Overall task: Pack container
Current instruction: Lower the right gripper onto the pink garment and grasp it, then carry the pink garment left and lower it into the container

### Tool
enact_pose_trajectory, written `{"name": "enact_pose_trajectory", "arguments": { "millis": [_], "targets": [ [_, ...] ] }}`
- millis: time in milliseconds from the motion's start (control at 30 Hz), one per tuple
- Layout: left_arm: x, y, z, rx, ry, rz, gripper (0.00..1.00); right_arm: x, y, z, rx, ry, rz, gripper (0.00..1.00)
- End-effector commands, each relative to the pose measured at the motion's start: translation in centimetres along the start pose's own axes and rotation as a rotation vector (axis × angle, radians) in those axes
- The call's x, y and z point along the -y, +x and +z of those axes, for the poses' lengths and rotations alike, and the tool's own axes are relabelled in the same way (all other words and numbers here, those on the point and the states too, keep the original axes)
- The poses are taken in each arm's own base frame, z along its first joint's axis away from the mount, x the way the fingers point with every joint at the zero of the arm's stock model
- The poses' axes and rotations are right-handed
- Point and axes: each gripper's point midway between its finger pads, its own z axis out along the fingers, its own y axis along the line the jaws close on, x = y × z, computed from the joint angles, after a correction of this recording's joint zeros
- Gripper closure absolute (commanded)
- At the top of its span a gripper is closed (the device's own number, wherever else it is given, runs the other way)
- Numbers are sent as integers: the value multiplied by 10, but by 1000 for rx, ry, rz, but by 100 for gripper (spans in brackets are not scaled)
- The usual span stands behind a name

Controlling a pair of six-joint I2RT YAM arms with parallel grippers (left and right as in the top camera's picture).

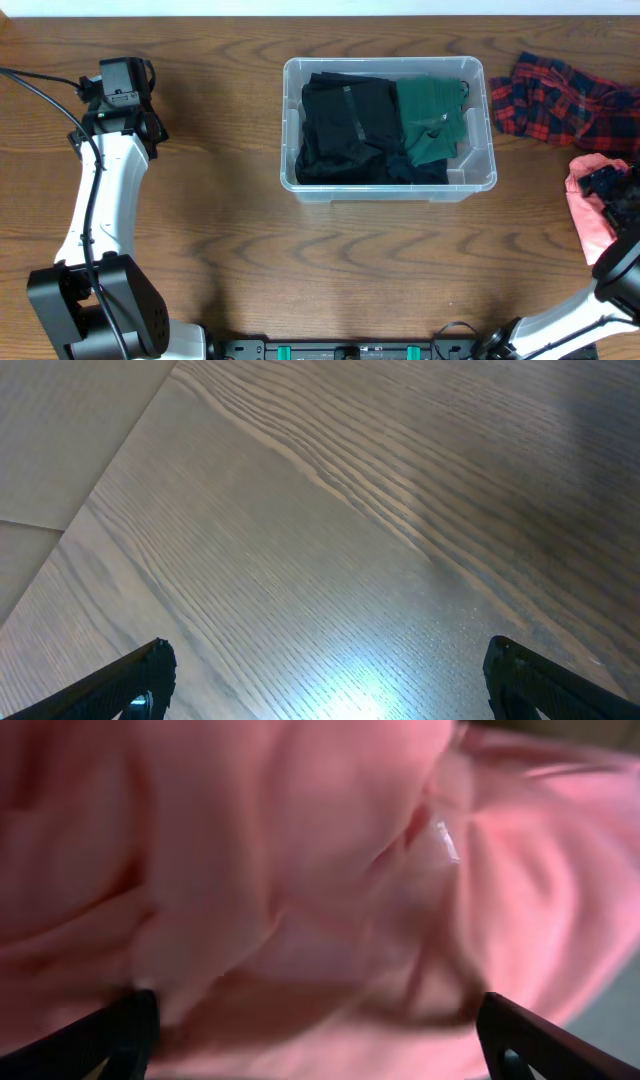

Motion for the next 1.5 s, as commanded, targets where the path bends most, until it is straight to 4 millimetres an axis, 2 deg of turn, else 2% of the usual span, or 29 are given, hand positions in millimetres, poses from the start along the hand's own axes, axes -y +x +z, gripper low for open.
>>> {"name": "enact_pose_trajectory", "arguments": {
  "millis": [0, 267, 333, 467, 633, 767, 833, 900, 933, 967, 1000, 1067, 1200, 1267, 1400, 1467],
  "targets": [
    [-6, -8, -6, 22, -13, -6, 2, 12, 3, 21, -49, 42, 60, 1],
    [-6, -7, -6, 22, -13, -5, 2, 13, 20, 65, -105, 73, 49, 1],
    [-6, -7, -6, 22, -13, -5, 2, 13, 24, 70, -115, 69, 48, 7],
    [-6, -7, -6, 22, -13, -5, 2, 9, 28, 71, -131, 42, 34, 19],
    [-6, -8, -6, 22, -13, -6, 2, -3, 31, 71, -155, -23, -9, 27],
    [-6, -7, -6, 22, -13, -5, 2, -4, 32, 71, -160, -32, -13, 31],
    [-6, -7, -6, 22, -13, -5, 2, -6, 33, 71, -166, -44, -28, 45],
    [-6, -7, -6, 22, -13, -5, 2, -9, 35, 70, -174, -62, -55, 69],
    [-6, -7, -6, 22, -13, -5, 2, -10, 36, 70, -179, -72, -70, 85],
    [-6, -7, -6, 22, -13, -5, 2, -11, 37, 70, -182, -80, -82, 94],
    [-6, -7, -6, 22, -13, -5, 2, -13, 38, 69, -188, -88, -93, 99],
    [-6, -7, -6, 22, -13, -5, 2, -15, 40, 68, -197, -107, -107, 99],
    [-6, -7, -6, 22, -13, -5, 2, -24, 37, 56, -176, -153, -134, 99],
    [-6, -7, -6, 22, -13, -5, 2, -31, 33, 41, -139, -179, -156, 98],
    [-6, -8, -6, 22, -13, -6, 2, -54, 29, -8, -39, -281, -242, 96],
    [-6, -8, -6, 22, -13, -6, 2, -68, 31, -40, 31, -340, -293, 95]
  ]
}}
